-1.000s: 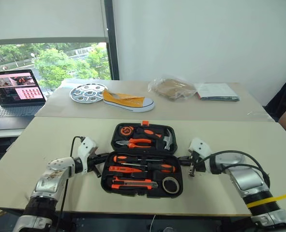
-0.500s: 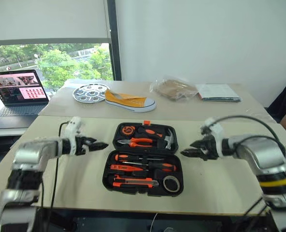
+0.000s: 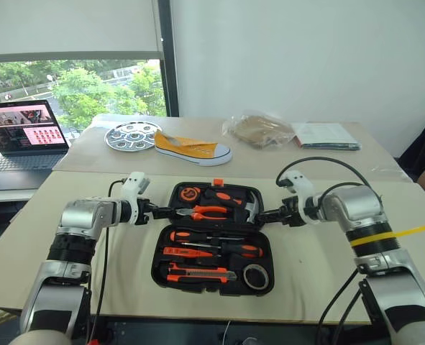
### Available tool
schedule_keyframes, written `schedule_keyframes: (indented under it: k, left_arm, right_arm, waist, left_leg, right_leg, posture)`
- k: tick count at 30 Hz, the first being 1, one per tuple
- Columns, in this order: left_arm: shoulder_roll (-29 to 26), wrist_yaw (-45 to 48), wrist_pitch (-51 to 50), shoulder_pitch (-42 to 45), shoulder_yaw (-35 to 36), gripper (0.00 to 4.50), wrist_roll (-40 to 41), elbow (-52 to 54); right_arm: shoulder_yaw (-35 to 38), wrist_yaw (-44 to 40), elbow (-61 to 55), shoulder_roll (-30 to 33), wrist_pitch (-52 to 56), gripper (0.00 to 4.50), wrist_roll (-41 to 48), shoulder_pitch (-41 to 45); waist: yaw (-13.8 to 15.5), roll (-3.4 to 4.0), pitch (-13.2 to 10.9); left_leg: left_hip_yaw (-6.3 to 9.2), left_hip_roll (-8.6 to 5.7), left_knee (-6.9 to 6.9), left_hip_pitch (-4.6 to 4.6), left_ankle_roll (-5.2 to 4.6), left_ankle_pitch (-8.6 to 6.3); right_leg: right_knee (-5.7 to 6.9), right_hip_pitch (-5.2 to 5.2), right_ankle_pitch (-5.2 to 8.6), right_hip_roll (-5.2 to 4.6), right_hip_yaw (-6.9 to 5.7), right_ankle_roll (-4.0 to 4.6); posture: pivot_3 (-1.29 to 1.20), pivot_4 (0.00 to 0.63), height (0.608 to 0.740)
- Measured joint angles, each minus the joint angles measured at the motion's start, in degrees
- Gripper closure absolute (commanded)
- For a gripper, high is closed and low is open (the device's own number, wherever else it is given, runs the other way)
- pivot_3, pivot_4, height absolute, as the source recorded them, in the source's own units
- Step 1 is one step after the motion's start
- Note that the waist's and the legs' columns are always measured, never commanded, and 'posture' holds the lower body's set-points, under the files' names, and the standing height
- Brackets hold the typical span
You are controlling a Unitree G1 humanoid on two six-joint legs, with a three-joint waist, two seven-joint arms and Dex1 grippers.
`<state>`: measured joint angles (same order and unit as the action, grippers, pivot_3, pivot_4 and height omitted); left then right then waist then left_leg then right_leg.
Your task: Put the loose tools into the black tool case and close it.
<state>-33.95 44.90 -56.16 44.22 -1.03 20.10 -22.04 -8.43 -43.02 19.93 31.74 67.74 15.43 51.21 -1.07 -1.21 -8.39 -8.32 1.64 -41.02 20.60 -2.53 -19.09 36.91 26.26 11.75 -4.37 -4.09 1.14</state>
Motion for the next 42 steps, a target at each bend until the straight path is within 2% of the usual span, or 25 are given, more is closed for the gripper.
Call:
schedule_keyframes:
  k: [1,4,7,8,14,15,19,24,28,30,36,37,38,39,42]
  left_arm:
    - [0.02,0.0,0.0,-0.02,-0.03,0.16,-0.02,0.0]
    - [0.15,-0.11,0.0,-0.04,-0.11,0.87,-0.32,0.0]
    - [0.98,-0.31,0.19,-0.04,0.03,1.93,-0.2,0.0]
    - [1.26,-0.26,0.29,-0.04,0.07,2.31,-0.07,0.0]
    - [2.56,-0.51,0.71,-0.6,2.34,4.38,0.8,0.05]
    - [2.82,-0.5,1.27,-1.66,4.0,4.47,1.71,0.3]
    - [4.2,-0.53,5.49,-5.11,7.78,4.47,3.24,1.82]
    - [6.83,1.01,20.36,-12.19,12.82,4.47,4.73,5.49]
    - [5.63,6.62,40.97,-18.99,12.59,4.47,1.03,9.28]
    - [2.49,11.18,55.87,-24.08,10.54,4.47,-3.52,10.28]
    - [0.39,13.08,79.49,-30.79,8.72,4.47,-9.45,8.62]
    - [0.03,13.06,82.61,-31.18,8.4,4.49,-10.0,7.53]
    - [-0.81,13.24,85.58,-31.66,7.93,4.14,-10.44,6.67]
    - [-1.7,13.56,88.12,-32.13,7.39,3.78,-10.95,5.65]
    - [-3.35,15.55,91.02,-34.52,5.88,2.83,-11.23,2.53]
  right_arm:
    - [-0.01,-0.04,0.3,-0.28,-0.02,2.4,0.02,0.25]
    - [-0.53,-0.39,1.23,-0.54,-0.1,3.4,0.02,1.08]
    - [-1.49,-0.7,2.4,-0.55,-0.08,4.36,0.03,2.13]
    - [-1.47,-0.66,2.88,-0.55,-0.09,4.5,0.03,2.35]
    - [-0.82,-0.54,4.21,-0.66,-0.11,4.5,0.18,2.82]
    - [0.32,-0.59,3.97,-0.74,-0.68,4.5,0.71,2.24]
    - [2.01,-2.03,-0.56,-0.42,-7.62,4.5,1.33,-2.35]
    - [2.21,-5.54,-7.7,1.55,-31.47,4.5,-1.86,-11.01]
    - [2.14,-9.17,-10.37,4.83,-55.79,4.5,-6.26,-16.13]
    - [2.01,-10.58,-10.54,6.66,-68.6,4.5,-8.97,-20.41]
    - [1.95,-7.96,-8.5,9.28,-91.45,4.5,-16.49,-26.85]
    - [1.9,-7.04,-7.81,9.47,-94.94,4.09,-17.55,-27.74]
    - [1.92,-6.62,-7.24,9.54,-97.97,3.69,-17.69,-28.94]
    - [1.7,-6.33,-6.38,9.95,-100.82,3.46,-18.65,-30.02]
    - [-0.42,-6.93,-2.18,11.63,-104.57,2.47,-21.86,-33.45]
  waist:
    - [-0.01,0.0,0.0]
    - [-0.07,0.0,0.0]
    - [0.04,0.0,0.0]
    - [0.07,0.0,0.0]
    - [0.29,0.03,0.02]
    - [0.25,0.03,0.02]
    - [0.12,0.03,0.02]
    - [0.01,0.03,-0.05]
    - [-0.01,0.03,-0.08]
    - [0.05,0.03,-0.07]
    - [0.37,0.07,-0.05]
    - [0.36,0.09,-0.03]
    - [0.33,0.08,0.02]
    - [0.32,0.15,0.1]
    - [0.29,0.19,0.1]
  left_leg:
    - [0.0,0.01,-0.02,-0.03,0.01,0.01]
    - [-0.02,0.0,-0.04,-0.19,0.03,0.01]
    - [-0.03,0.0,-0.16,-0.32,0.04,0.02]
    - [-0.03,0.0,-0.25,-0.32,0.04,0.02]
    - [-0.01,0.01,-0.35,-0.33,0.04,0.02]
    - [-0.01,0.03,-0.35,-0.33,0.04,0.02]
    - [-0.02,0.05,-0.26,-0.28,0.09,0.05]
    - [-0.08,0.04,-0.07,-0.12,0.15,0.08]
    - [-0.16,0.05,0.18,-0.14,0.16,0.08]
    - [-0.25,0.05,0.33,-0.18,0.16,0.08]
    - [-0.68,0.15,0.36,-0.41,0.14,0.06]
    - [-0.78,0.2,0.36,-0.47,0.14,0.06]
    - [-0.84,0.25,0.36,-0.54,0.14,0.06]
    - [-0.9,0.29,0.37,-0.77,0.14,0.06]
    - [-1.01,0.3,0.81,-1.46,0.11,0.04]
  right_leg:
    - [0.05,-0.02,0.0,0.0,0.01,0.0]
    - [0.08,-0.1,0.0,-0.03,0.09,0.0]
    - [0.06,-0.2,0.0,-0.06,0.16,0.0]
    - [0.1,-0.2,0.0,-0.06,0.18,0.01]
    - [0.17,-0.22,-0.06,-0.09,0.24,0.04]
    - [0.18,-0.22,-0.06,-0.09,0.24,0.04]
    - [0.16,-0.11,-0.07,-0.07,0.24,0.05]
    - [0.13,0.11,-0.06,-0.03,0.22,0.05]
    - [-0.04,0.09,-0.06,0.04,0.15,0.05]
    - [-0.19,0.04,-0.05,0.04,0.08,0.04]
    - [-0.67,-0.22,-0.03,-0.03,0.09,0.01]
    - [-0.65,-0.25,-0.03,-0.02,0.12,0.02]
    - [-0.65,-0.29,-0.04,0.01,0.14,0.04]
    - [-0.64,-0.48,-0.04,0.02,0.18,0.05]
    - [-0.83,-1.03,0.03,-0.04,0.33,0.04]
  posture:
    - [0.0,0.15,0.74]
    - [0.0,0.15,0.74]
    - [0.0,0.15,0.74]
    - [0.0,0.15,0.74]
    - [0.0,0.15,0.74]
    - [0.0,0.15,0.74]
    - [0.0,0.15,0.74]
    - [0.0,0.15,0.74]
    - [0.0,0.15,0.74]
    - [0.0,0.15,0.74]
    - [0.0,0.15,0.74]
    - [0.0,0.15,0.74]
    - [0.0,0.15,0.74]
    - [0.0,0.15,0.74]
    - [0.0,0.15,0.74]
